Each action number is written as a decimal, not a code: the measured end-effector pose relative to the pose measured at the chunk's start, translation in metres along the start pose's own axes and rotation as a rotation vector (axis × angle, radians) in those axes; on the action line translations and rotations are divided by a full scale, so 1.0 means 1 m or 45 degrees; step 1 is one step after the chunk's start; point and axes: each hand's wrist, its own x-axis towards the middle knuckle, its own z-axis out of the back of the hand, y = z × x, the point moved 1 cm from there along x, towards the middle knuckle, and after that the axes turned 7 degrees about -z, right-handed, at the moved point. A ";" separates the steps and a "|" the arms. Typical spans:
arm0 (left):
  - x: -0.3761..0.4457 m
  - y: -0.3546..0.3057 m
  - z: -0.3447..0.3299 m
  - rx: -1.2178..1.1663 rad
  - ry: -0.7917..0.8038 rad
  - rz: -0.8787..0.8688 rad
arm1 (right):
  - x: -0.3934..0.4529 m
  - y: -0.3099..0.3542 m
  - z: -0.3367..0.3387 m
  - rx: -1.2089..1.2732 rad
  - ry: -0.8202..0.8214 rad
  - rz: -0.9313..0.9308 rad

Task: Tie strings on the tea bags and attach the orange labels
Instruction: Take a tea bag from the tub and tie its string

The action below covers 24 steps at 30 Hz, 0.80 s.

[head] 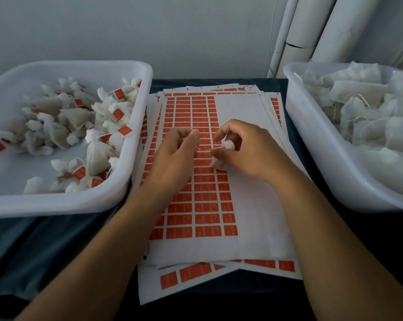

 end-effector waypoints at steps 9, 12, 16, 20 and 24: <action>-0.066 0.008 0.026 0.665 0.504 -0.733 | -0.027 0.000 0.008 -0.108 0.097 -0.053; -0.089 0.015 0.035 0.744 0.763 -0.793 | -0.045 -0.005 0.006 -0.165 0.026 -0.107; -0.108 0.022 0.043 0.838 0.811 -0.936 | -0.069 -0.008 -0.002 -0.194 -0.031 -0.167; -0.114 0.022 0.043 0.892 0.675 -0.976 | -0.093 -0.003 -0.005 -0.144 -0.056 -0.172; -0.116 0.024 0.043 0.870 0.666 -1.021 | -0.114 0.003 -0.004 -0.144 -0.060 -0.165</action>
